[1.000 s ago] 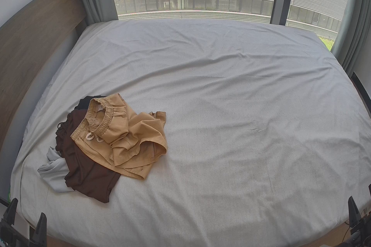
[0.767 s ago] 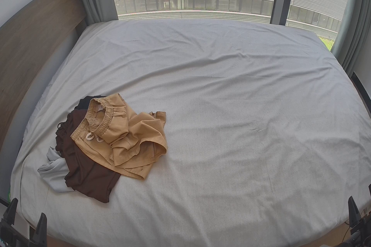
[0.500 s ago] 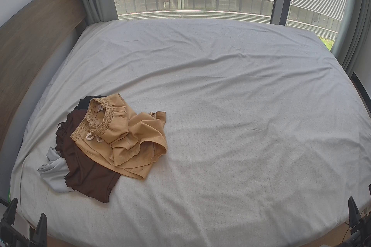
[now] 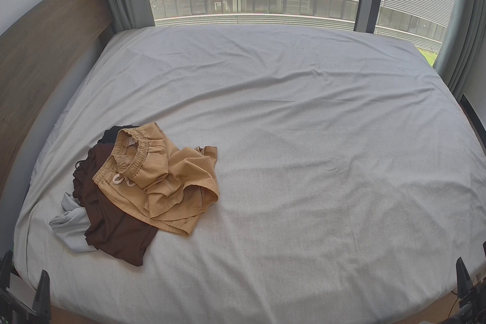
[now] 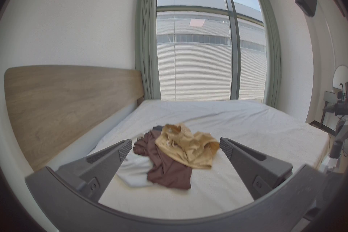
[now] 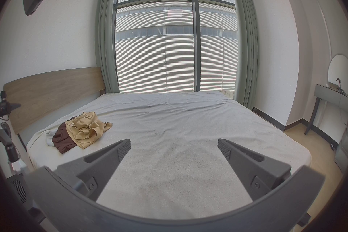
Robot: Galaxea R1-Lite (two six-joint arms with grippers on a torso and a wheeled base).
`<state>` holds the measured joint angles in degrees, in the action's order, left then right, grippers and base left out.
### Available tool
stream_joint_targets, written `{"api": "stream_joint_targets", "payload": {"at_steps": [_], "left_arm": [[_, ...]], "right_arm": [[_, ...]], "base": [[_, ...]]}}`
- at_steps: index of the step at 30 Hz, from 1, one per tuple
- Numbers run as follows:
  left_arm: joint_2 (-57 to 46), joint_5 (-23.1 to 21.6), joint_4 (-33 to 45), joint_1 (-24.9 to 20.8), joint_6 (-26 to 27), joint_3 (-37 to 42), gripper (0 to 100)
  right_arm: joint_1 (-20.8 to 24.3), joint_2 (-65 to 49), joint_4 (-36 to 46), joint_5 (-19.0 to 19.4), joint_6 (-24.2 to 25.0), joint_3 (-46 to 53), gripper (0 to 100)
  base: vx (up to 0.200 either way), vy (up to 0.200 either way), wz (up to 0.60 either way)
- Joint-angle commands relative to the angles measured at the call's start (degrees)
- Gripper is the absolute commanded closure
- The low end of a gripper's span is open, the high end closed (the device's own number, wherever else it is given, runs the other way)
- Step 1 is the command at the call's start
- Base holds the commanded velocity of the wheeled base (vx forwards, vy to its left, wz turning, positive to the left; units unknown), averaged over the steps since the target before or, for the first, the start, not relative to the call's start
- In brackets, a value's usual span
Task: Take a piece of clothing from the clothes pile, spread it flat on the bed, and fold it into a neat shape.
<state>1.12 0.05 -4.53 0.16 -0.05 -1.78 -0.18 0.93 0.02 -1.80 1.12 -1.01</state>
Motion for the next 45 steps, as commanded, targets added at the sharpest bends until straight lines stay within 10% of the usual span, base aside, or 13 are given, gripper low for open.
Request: {"api": "stream_joint_targets", "payload": {"at_steps": [1, 35, 45], "left_arm": [[6.6, -0.5, -2.8, -0.4, 0.0, -5.0, 0], [48.8, -4.8, -14.1, -10.8, -4.3, -19.8, 0], [61.0, -7.9, -17.3, -10.6, -13.0, -25.8, 0]], "right_arm": [[0.0, -0.9, 0.0, 0.5, -0.4, 1.0, 0], [0.2, -0.9, -0.1, 1.2, -0.7, 1.0, 0], [0.2, -0.9, -0.1, 1.2, -0.7, 1.0, 0]], "base": [[0.0, 0.0, 0.0], [0.0, 0.0, 0.0], [0.0, 0.0, 0.0]]}}
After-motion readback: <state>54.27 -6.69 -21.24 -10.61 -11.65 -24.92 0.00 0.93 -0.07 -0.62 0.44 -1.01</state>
